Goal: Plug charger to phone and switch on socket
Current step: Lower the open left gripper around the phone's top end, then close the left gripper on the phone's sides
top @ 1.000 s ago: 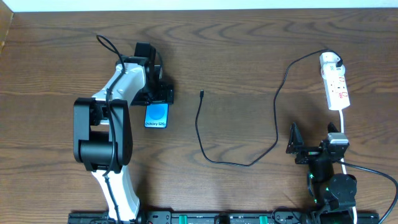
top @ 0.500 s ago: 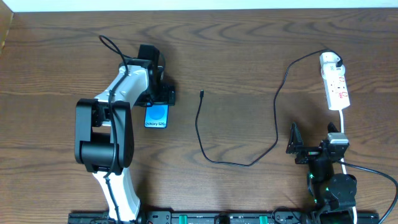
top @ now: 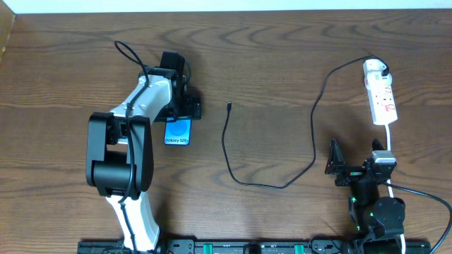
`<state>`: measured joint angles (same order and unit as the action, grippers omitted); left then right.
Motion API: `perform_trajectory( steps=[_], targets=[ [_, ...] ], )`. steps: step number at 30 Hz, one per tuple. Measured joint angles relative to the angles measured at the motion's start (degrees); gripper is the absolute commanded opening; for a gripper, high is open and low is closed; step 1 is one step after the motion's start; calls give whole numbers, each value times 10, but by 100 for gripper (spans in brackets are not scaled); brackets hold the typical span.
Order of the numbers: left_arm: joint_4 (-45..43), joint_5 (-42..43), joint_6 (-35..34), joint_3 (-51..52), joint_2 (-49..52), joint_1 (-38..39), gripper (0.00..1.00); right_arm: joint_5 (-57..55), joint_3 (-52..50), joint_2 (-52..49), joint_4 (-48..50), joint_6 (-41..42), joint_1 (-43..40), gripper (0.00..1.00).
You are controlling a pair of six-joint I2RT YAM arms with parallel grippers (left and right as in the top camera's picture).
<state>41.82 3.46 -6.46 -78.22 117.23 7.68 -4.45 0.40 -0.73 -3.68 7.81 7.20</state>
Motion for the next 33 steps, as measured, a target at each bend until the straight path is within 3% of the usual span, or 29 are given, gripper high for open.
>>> perform_trajectory(
  steps=[33],
  targets=[
    [8,0,-8,13,-8,3,97,0,0,0,0,0,0,99]
  ],
)
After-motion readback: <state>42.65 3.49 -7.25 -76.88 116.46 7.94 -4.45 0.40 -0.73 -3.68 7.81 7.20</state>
